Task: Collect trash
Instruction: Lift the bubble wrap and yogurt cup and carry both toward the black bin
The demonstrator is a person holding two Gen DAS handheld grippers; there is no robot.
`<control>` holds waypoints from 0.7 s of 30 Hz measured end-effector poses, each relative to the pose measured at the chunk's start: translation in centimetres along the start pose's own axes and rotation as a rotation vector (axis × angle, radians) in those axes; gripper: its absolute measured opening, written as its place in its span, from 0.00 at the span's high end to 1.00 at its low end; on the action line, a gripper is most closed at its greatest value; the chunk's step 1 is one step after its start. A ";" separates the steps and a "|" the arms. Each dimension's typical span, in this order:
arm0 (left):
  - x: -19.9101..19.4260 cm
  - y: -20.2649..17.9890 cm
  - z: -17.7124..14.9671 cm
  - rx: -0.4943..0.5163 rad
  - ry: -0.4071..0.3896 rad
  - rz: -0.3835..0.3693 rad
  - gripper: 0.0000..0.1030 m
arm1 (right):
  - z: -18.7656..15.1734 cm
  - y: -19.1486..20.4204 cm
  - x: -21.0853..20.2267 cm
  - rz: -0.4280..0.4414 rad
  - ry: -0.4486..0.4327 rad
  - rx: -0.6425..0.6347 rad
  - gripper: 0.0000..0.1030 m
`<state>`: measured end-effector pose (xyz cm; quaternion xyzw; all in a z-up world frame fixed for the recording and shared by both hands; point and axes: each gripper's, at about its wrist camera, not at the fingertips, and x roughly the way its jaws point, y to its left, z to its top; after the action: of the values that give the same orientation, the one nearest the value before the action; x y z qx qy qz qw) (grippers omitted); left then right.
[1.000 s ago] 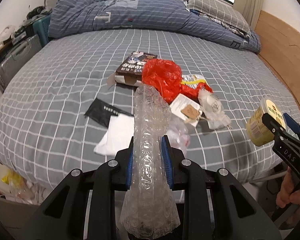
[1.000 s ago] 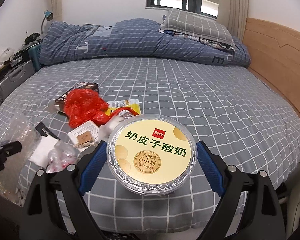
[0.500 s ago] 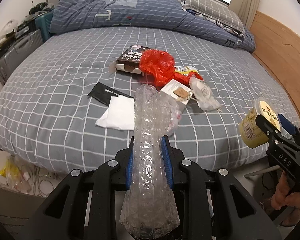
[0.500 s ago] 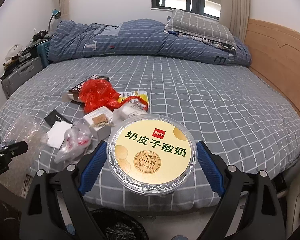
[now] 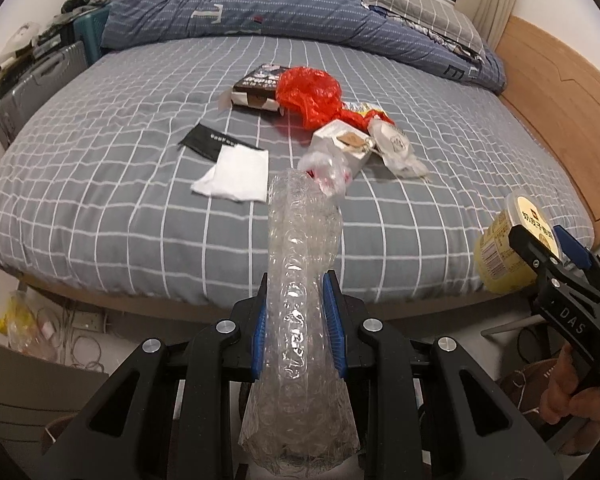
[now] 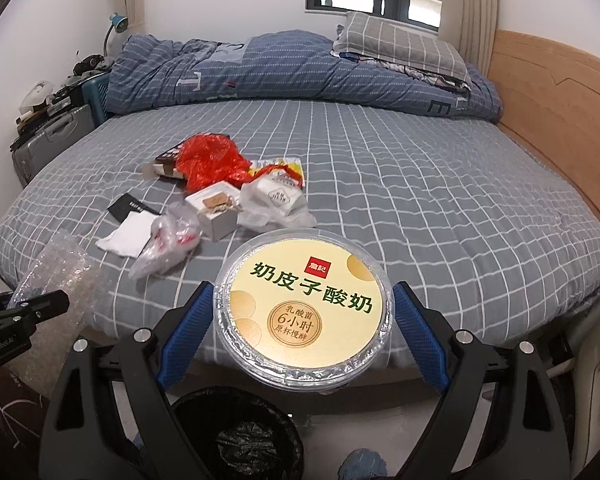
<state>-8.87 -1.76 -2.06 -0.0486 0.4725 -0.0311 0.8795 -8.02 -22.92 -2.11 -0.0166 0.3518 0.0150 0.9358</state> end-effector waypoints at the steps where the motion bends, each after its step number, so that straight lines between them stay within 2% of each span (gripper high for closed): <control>1: -0.1 0.0 -0.4 -0.004 0.005 -0.003 0.76 | -0.3 0.2 -0.2 0.002 0.005 0.000 0.18; 9: -0.6 -0.2 -2.5 -0.023 0.032 -0.021 0.76 | -2.6 1.7 -1.3 0.011 0.044 -0.010 0.18; 13: -1.0 -0.2 -3.8 -0.024 0.044 -0.007 0.76 | -3.6 2.4 -1.8 0.018 0.067 -0.008 0.18; 21: 0.1 1.5 -7.1 -0.069 0.124 0.020 0.76 | -6.5 3.8 -1.3 0.027 0.148 -0.010 0.18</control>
<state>-14.72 -0.68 -6.25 -0.0720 0.5274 -0.0091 0.8465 -13.44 -19.38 -6.17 -0.0175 0.4200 0.0282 0.9069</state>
